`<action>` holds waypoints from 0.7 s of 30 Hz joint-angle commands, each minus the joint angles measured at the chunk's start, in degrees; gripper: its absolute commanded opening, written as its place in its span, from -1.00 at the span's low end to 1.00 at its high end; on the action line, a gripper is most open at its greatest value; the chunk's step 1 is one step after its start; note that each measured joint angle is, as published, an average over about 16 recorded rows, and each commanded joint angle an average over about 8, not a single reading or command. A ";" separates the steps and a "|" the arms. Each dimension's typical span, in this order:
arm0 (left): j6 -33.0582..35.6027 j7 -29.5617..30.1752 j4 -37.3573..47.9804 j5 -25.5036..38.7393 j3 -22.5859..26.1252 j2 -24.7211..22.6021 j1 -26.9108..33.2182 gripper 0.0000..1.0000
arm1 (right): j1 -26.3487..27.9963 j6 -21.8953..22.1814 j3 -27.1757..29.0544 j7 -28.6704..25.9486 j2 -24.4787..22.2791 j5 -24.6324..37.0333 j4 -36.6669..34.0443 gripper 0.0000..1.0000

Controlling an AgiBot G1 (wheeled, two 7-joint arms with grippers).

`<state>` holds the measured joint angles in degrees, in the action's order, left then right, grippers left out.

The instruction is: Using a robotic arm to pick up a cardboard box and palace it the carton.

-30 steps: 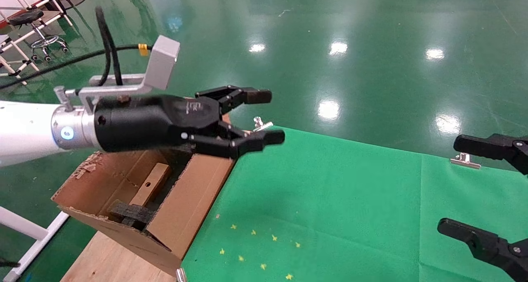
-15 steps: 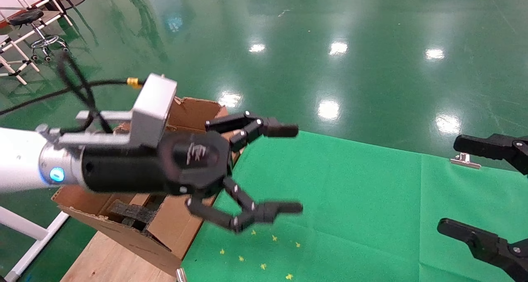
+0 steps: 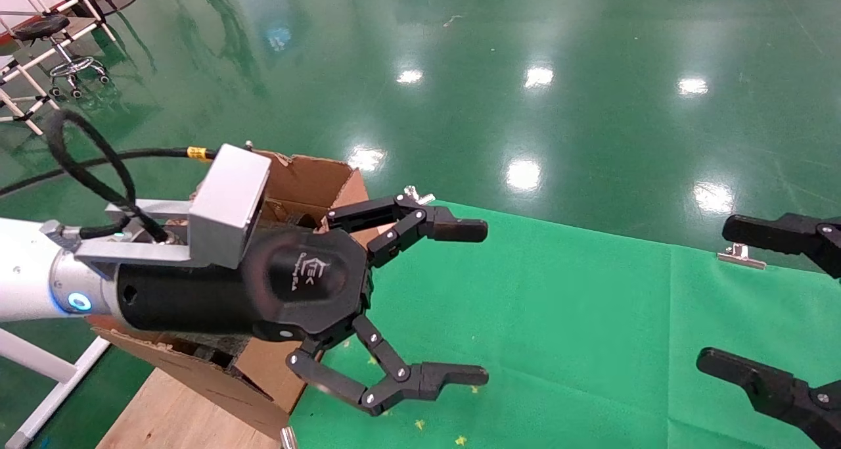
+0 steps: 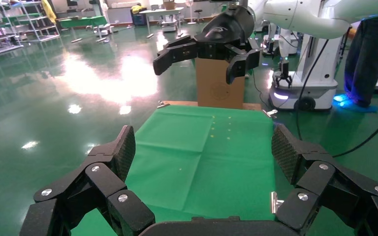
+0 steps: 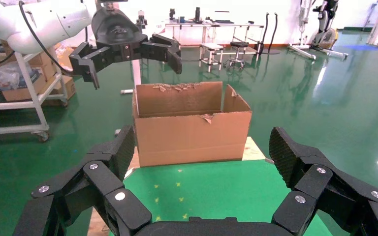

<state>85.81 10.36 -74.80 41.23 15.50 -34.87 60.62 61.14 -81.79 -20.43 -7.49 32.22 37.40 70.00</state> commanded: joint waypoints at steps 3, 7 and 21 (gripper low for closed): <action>-0.03 0.13 0.41 0.15 0.16 -0.03 0.30 1.00 | 0.00 0.00 0.00 0.00 0.00 0.00 0.00 1.00; -0.05 0.22 0.67 0.29 0.27 -0.06 0.49 1.00 | 0.00 0.00 0.00 0.00 0.00 0.00 0.00 1.00; -0.12 0.36 1.13 0.54 0.45 -0.12 0.82 1.00 | 0.00 0.00 0.00 0.00 0.00 0.00 0.00 1.00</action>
<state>85.69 10.72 -73.69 41.76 15.95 -34.98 61.44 61.14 -81.79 -20.43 -7.49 32.22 37.40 70.00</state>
